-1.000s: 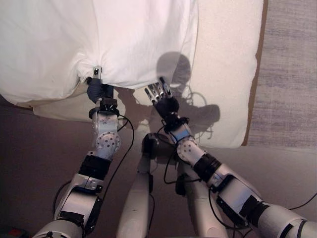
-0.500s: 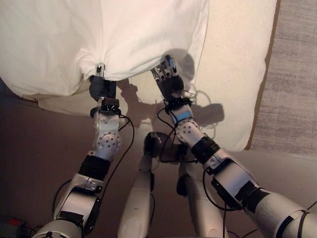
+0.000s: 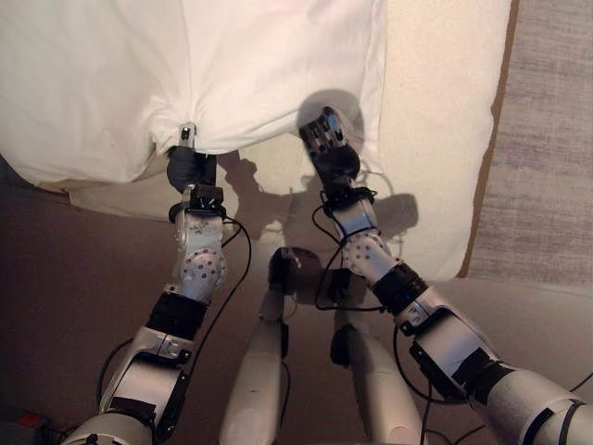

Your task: Make the bed

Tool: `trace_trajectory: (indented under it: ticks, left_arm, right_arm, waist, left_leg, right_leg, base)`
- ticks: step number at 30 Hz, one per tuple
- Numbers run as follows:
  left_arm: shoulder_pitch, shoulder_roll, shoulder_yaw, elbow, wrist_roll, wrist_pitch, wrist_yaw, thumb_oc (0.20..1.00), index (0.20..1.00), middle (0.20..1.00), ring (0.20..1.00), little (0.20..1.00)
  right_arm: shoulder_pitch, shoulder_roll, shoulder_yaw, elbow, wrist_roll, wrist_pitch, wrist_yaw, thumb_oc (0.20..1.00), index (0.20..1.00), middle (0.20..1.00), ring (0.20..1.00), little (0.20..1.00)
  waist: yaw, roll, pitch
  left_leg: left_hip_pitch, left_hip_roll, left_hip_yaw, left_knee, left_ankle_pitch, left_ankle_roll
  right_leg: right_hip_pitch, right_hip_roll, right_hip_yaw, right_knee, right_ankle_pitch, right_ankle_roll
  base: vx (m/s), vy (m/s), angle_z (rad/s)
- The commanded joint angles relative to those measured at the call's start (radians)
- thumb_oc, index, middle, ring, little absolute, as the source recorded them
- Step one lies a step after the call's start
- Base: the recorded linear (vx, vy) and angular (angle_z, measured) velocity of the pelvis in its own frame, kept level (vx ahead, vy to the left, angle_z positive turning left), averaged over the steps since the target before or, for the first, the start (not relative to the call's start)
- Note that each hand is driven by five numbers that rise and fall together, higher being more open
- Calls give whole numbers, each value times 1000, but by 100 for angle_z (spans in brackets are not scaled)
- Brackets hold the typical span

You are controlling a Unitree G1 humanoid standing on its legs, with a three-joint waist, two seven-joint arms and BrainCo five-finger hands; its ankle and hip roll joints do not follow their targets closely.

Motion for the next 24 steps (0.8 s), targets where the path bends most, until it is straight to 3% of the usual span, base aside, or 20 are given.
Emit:
trace_trajectory:
  ticks: [1,2,3,4,5,6,8,11,12,13,14,16,17,19,21,22,23,24]
  left_arm:
    - [93,14,76,-121,95,-35,-2,200,200,200,200,200]
    - [95,13,76,-122,95,-35,-2,200,200,200,200,200]
    - [97,35,79,-132,105,-24,-6,200,200,200,200,200]
    - [97,34,80,-132,105,-23,-6,200,200,200,200,200]
    - [103,54,81,-146,108,-14,-19,200,200,200,200,200]
    - [103,54,81,-146,107,-14,-19,200,200,200,200,200]
    - [94,58,73,-142,110,-5,-42,200,200,200,200,200]
    - [88,52,65,-132,111,-3,-48,200,200,200,200,200]
    - [80,33,51,-127,92,0,-60,200,200,200,200,200]
    - [76,10,50,-122,64,-4,-69,200,200,200,200,200]
    - [76,10,50,-122,64,-4,-69,200,200,200,200,200]
    - [88,-24,54,-131,12,-17,-71,200,200,200,200,200]
    - [88,-25,54,-131,12,-17,-71,200,200,200,200,200]
    - [103,-46,55,-154,-29,-32,-69,200,200,200,200,200]
    - [109,-51,54,-159,-38,-37,-67,200,200,200,200,200]
    - [114,-58,48,-159,-51,-44,-66,200,200,200,200,200]
    - [113,-58,48,-159,-51,-44,-66,200,200,200,200,200]
    - [120,-62,44,-166,-60,-50,-61,200,200,200,200,200]
  right_arm:
    - [50,-17,10,-67,-66,-7,10,1000,1000,1000,1000,1000]
    - [52,-18,11,-68,-67,-7,10,1000,1000,1000,1000,1000]
    - [87,-67,102,-43,-141,83,22,1000,1000,1000,1000,1000]
    - [88,-67,102,-44,-141,83,21,1000,1000,1000,1000,1000]
    - [120,-85,202,-5,-200,183,69,1000,1000,1000,1000,1000]
    - [121,-85,202,-5,-200,183,69,1000,1000,1000,1000,1000]
    - [143,-62,275,38,-141,254,158,1000,1000,1000,1000,1000]
    - [159,-46,287,62,-101,268,179,1000,1000,1000,1000,1000]
    - [183,-6,282,93,13,301,220,1000,1000,1000,1000,1000]
    - [192,20,241,76,90,260,254,1000,1000,1000,1000,1000]
    - [192,20,241,77,91,260,255,1000,1000,1000,1000,1000]
    - [225,43,176,7,181,176,288,1000,1000,1000,1000,1000]
    - [226,43,176,7,181,175,288,1000,1000,1000,1000,1000]
    - [248,58,115,-93,234,57,288,1000,1000,1000,1000,1000]
    - [253,64,96,-113,256,23,282,1000,1000,1000,1000,1000]
    - [240,66,85,-158,272,-47,275,1000,1000,1000,1000,1000]
    - [241,66,85,-159,271,-48,273,1000,1000,1000,1000,1000]
    - [229,71,71,-199,267,-101,257,1000,1000,1000,1000,1000]
  waist:
    - [-16,29,-24]
    - [-16,29,-25]
    - [-18,23,-20]
    - [-19,24,-21]
    - [-16,16,-14]
    - [-17,16,-14]
    - [-15,11,-4]
    - [-14,10,0]
    - [-12,8,1]
    - [-13,9,1]
    - [-13,9,1]
    - [-18,11,1]
    - [-18,11,1]
    - [-27,16,1]
    - [-29,16,1]
    - [-33,19,1]
    - [-33,19,1]
    - [-35,22,1]
  left_leg:
    - [-2,-88,53,28,-78,55]
    - [-3,-88,53,28,-78,56]
    - [-6,-87,56,29,-75,54]
    - [-7,-87,56,29,-75,54]
    - [-11,-85,59,32,-73,52]
    - [-11,-86,59,32,-73,52]
    - [-17,-85,58,36,-72,52]
    - [-18,-85,57,37,-71,51]
    - [-21,-86,57,37,-70,50]
    - [-21,-86,58,34,-69,49]
    - [-21,-86,58,34,-69,49]
    - [-28,-88,58,31,-67,48]
    - [-28,-88,58,31,-67,48]
    - [-36,-89,57,24,-64,49]
    - [-38,-90,58,21,-63,49]
    - [-43,-88,58,17,-61,48]
    - [-43,-88,57,16,-61,48]
    - [-44,-87,59,10,-59,46]
  right_leg:
    - [-7,-56,87,66,-18,68]
    - [-8,-56,87,67,-18,68]
    - [-14,-56,88,70,-15,68]
    - [-14,-56,88,70,-15,68]
    - [-19,-58,88,75,-12,69]
    - [-19,-58,88,75,-12,69]
    - [-24,-59,86,80,-12,68]
    - [-25,-59,84,83,-13,68]
    - [-28,-60,80,85,-13,68]
    - [-29,-61,76,84,-12,70]
    - [-29,-61,76,84,-12,70]
    - [-37,-62,71,84,-8,73]
    - [-37,-62,71,84,-8,73]
    - [-48,-63,69,81,-5,76]
    - [-50,-62,70,77,-3,77]
    - [-55,-62,68,75,-2,77]
    - [-55,-62,68,76,-2,77]
    - [-58,-62,66,73,0,77]
  base:
    - [0,0,0]
    - [-36,24,-3]
    - [0,0,0]
    - [-34,1,-6]
    - [-16,-7,-6]
    - [-33,-12,-6]
    - [-26,-8,-3]
    - [-12,-5,-4]
    - [0,0,0]
    - [0,0,0]
    - [0,0,0]
    - [0,0,0]
    - [0,0,0]
    - [-12,17,1]
    - [0,0,0]
    - [0,0,0]
    - [-13,31,0]
    - [0,0,0]
